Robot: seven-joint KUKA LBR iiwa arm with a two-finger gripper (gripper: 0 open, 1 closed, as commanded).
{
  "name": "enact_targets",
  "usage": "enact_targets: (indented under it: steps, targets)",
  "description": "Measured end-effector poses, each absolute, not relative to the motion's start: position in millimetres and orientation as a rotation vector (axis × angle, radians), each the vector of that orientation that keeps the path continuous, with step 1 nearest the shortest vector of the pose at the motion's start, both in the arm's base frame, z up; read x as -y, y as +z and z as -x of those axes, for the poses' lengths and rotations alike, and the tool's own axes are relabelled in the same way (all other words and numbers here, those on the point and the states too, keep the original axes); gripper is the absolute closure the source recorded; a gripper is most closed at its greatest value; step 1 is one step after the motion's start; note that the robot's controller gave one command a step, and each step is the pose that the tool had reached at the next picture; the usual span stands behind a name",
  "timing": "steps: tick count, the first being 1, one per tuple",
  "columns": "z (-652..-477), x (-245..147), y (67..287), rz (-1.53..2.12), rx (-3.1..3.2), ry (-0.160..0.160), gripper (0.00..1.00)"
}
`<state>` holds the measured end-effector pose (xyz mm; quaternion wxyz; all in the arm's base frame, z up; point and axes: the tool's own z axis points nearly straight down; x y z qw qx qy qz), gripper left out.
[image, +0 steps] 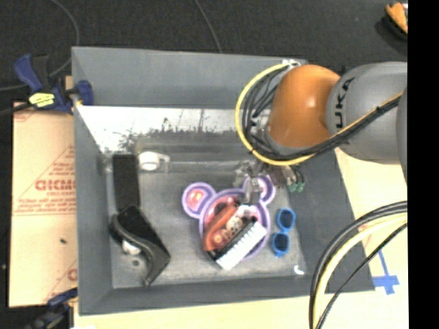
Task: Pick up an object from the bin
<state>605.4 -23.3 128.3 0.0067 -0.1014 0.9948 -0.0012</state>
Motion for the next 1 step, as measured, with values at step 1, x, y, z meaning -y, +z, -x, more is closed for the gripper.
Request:
enact_targets:
  steps: [1]
  targets:
    - [-606.4,23.5,135.8,0.316,-3.108,-0.004,1.0]
